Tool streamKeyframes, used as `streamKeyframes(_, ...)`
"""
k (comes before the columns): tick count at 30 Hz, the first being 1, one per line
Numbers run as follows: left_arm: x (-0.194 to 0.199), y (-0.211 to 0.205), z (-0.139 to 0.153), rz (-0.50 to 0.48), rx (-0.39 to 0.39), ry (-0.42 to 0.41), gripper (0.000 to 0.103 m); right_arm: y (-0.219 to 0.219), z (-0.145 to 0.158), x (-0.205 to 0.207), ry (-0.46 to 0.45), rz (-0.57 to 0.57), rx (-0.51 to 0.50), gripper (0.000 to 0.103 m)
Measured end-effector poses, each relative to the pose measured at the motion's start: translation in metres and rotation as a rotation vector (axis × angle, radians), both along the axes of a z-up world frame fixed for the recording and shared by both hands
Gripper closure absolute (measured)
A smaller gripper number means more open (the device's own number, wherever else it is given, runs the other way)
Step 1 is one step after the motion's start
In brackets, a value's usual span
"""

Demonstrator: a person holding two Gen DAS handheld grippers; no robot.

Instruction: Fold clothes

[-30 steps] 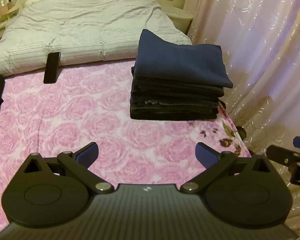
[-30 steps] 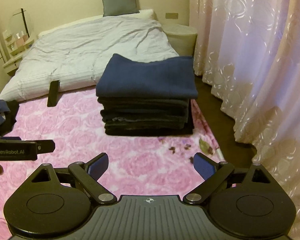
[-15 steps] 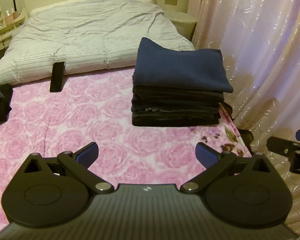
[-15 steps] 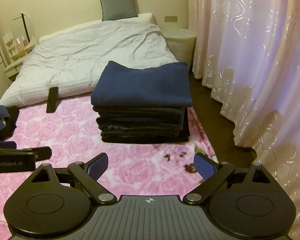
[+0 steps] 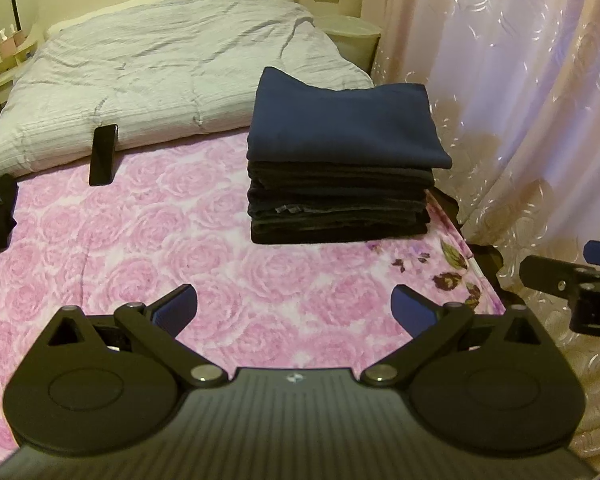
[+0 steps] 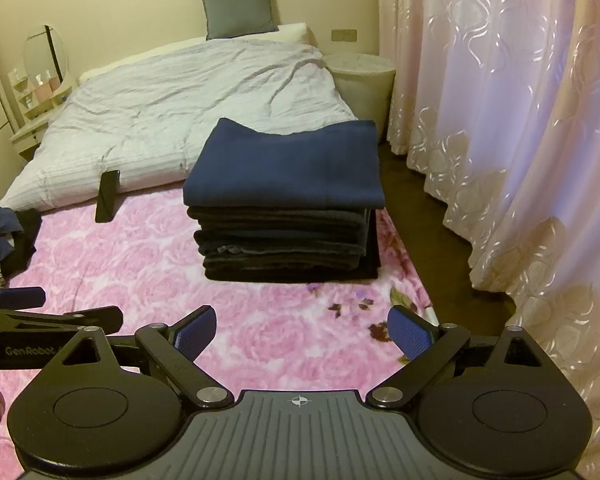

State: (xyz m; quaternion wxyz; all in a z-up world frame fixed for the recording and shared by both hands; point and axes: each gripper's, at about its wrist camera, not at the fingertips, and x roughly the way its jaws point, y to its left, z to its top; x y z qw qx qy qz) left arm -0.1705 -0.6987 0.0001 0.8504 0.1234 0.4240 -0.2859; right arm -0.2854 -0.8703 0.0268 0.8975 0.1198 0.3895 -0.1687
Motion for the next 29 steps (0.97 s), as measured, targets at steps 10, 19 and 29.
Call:
streamKeyframes(10, -0.0027, -0.0046, -0.0021, -0.014, 0.009, -0.010, 0.001, 0.0006, -0.0026, -0.0001, 0.010, -0.005, 0.003, 0.008)
streamKeyframes(19, -0.0026, -0.0064, -0.0053, -0.032, 0.020, -0.014, 0.001, -0.0010, -0.0041, 0.0018, 0.015, -0.008, 0.005, 0.008)
streamKeyframes(29, -0.0051, -0.0051, -0.0054, -0.054, 0.009, -0.031, 0.001, -0.0001, -0.0075, 0.0037, 0.023, -0.009, 0.011, 0.008)
